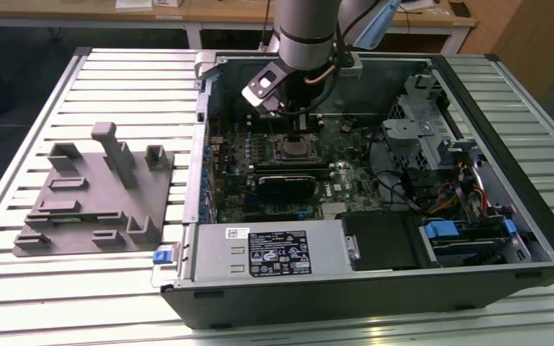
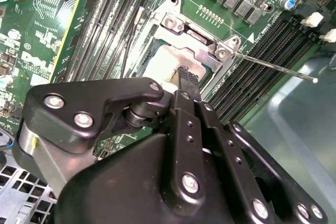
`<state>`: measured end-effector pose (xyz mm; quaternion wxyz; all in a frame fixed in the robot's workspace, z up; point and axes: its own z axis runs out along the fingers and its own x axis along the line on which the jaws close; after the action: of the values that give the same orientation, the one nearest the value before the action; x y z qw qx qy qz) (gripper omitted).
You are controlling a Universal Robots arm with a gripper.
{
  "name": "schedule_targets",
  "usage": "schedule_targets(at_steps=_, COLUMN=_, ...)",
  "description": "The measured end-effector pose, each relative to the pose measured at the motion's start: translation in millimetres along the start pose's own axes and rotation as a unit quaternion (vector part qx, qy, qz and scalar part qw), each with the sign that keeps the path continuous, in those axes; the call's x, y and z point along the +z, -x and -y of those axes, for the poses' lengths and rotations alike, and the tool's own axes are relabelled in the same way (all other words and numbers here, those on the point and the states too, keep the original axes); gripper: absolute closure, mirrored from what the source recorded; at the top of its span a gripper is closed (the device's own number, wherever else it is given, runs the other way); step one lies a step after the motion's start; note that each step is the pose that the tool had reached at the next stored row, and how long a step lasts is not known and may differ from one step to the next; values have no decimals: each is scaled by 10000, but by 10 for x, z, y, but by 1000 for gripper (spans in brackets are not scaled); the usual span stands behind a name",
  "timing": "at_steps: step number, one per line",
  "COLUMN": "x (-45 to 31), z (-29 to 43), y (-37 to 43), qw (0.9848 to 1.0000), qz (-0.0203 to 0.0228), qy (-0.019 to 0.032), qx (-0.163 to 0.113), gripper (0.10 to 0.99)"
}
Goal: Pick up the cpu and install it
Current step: 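Install the first cpu locking lever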
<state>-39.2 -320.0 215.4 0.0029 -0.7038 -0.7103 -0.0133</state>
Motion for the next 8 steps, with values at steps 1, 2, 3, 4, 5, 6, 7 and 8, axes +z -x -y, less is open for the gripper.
schedule_targets(at_steps=1, x=-7, z=0, y=0, qw=10000, qz=-1, qy=1, qx=0, gripper=980)
schedule_targets(at_steps=2, x=-15, z=0, y=0, qw=10000, qz=-2, qy=1, qx=0, gripper=980)
schedule_targets(at_steps=3, x=-25, z=0, y=-1, qw=10000, qz=-1, qy=1, qx=0, gripper=980)
schedule_targets(at_steps=4, x=-38, z=0, y=-1, qw=10000, qz=-1, qy=1, qx=0, gripper=980)
schedule_targets(at_steps=5, x=-53, z=-1, y=-1, qw=10000, qz=-2, qy=1, qx=0, gripper=980)
schedule_targets(at_steps=6, x=-73, z=-1, y=-2, qw=10000, qz=-1, qy=1, qx=0, gripper=980)
schedule_targets(at_steps=7, x=-94, z=-1, y=-2, qw=10000, qz=-2, qy=1, qx=0, gripper=980)
schedule_targets(at_steps=8, x=-119, z=-2, y=-3, qw=10000, qz=-4, qy=1, qx=0, gripper=980)
